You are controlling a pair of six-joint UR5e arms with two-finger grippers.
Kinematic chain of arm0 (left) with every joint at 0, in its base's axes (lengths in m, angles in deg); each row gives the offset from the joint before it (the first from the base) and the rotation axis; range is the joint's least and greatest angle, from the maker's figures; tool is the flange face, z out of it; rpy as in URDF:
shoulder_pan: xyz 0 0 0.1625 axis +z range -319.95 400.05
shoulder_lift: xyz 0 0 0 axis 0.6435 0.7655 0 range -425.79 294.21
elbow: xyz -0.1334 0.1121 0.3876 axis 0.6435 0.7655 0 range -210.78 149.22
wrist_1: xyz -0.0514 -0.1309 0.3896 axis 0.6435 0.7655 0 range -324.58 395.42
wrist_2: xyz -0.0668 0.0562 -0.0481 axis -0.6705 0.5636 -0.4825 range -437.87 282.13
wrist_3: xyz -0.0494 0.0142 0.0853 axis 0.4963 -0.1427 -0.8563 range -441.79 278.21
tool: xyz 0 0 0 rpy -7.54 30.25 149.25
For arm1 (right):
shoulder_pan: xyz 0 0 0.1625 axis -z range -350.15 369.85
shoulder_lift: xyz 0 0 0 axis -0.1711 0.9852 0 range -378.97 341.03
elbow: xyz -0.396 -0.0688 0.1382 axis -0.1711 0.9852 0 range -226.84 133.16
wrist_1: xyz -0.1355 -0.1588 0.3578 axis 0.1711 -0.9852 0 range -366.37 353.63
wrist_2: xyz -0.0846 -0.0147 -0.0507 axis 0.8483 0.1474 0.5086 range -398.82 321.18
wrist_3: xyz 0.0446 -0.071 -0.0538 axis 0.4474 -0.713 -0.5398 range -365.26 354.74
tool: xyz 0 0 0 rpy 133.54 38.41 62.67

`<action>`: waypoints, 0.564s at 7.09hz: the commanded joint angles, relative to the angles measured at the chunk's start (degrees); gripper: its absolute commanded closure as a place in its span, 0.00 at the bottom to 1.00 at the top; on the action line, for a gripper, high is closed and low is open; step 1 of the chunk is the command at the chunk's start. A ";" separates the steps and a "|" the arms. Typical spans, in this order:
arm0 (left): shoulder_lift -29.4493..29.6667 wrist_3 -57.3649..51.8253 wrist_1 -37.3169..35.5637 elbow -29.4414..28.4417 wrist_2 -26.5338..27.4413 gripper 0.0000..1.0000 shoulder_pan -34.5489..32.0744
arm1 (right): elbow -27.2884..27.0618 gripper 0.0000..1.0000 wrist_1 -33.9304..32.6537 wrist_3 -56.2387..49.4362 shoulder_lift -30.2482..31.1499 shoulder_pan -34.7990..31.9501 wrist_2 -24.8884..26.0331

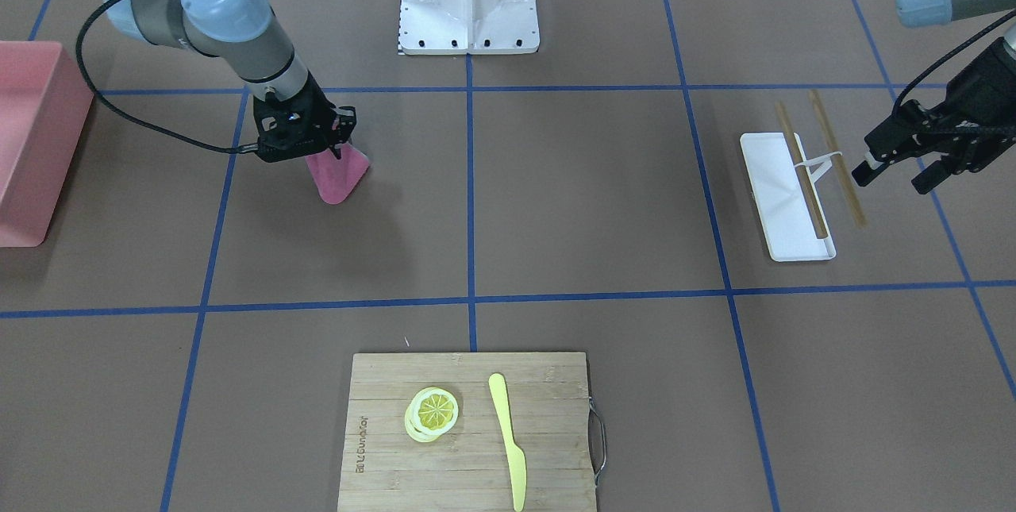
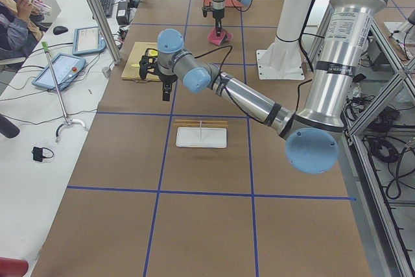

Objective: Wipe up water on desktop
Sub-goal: 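Rub the towel back and forth on the table with the right gripper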

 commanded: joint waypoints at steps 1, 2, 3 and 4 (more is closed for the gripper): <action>-1.80 -2.70 -0.01 0.11 -0.33 0.03 -1.46 | 0.36 1.00 0.70 -1.27 2.41 -2.38 -0.64; -2.07 -2.87 0.07 0.28 -0.42 0.03 -1.72 | -0.86 1.00 0.79 -7.38 7.14 -4.84 -2.47; -2.07 -2.96 0.07 0.28 -1.38 0.03 -2.42 | -2.79 1.00 0.79 -10.32 11.19 -7.91 -5.71; -2.07 -2.96 -0.01 0.20 -1.56 0.03 -2.77 | -3.24 1.00 0.88 -14.87 15.50 -10.81 -7.57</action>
